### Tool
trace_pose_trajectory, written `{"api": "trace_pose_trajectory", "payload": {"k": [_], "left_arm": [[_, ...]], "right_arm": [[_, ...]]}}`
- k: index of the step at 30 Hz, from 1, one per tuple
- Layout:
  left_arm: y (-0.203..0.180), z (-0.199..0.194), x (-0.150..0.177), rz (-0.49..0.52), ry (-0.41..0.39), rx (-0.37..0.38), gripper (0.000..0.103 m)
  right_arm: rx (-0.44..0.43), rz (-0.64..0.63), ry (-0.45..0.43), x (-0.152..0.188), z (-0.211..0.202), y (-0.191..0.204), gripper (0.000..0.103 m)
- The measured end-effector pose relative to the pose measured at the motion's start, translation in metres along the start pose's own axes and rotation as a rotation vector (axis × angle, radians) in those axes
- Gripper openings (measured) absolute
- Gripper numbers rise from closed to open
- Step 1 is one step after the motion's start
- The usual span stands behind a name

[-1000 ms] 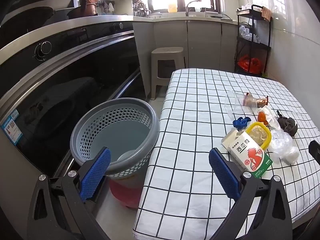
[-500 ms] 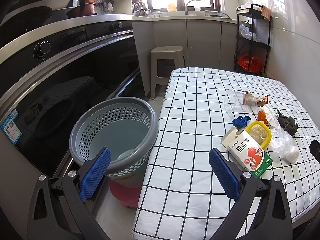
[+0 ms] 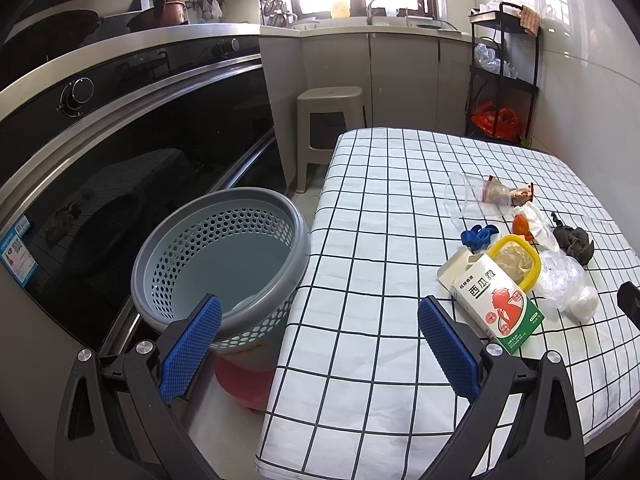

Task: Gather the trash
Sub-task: 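Move both tools toward the trash items on the grid tablecloth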

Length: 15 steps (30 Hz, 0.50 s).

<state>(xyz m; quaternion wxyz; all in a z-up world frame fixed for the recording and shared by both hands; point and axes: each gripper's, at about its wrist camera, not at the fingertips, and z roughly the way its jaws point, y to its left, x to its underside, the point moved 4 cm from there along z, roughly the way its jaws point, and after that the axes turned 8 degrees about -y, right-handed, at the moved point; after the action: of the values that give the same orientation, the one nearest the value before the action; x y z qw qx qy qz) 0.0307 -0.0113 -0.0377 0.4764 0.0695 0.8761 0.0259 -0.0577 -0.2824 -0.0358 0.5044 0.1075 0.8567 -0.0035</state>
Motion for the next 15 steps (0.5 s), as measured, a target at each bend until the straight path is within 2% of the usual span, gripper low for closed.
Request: {"api": "trace_pose_trajectory", "payload": {"k": [6, 10, 15], "left_arm": [[-0.015, 0.003, 0.003, -0.007, 0.023, 0.019, 0.096], [-0.033, 0.004, 0.009, -0.037, 0.057, 0.063, 0.096], [-0.055, 0.009, 0.01, -0.068, 0.075, 0.088, 0.096]], "right_arm": [[-0.007, 0.029, 0.033, 0.01, 0.004, -0.019, 0.095], [0.01, 0.008, 0.032, 0.012, 0.005, -0.031, 0.095], [-0.005, -0.014, 0.086, 0.014, 0.016, -0.043, 0.095]]}}
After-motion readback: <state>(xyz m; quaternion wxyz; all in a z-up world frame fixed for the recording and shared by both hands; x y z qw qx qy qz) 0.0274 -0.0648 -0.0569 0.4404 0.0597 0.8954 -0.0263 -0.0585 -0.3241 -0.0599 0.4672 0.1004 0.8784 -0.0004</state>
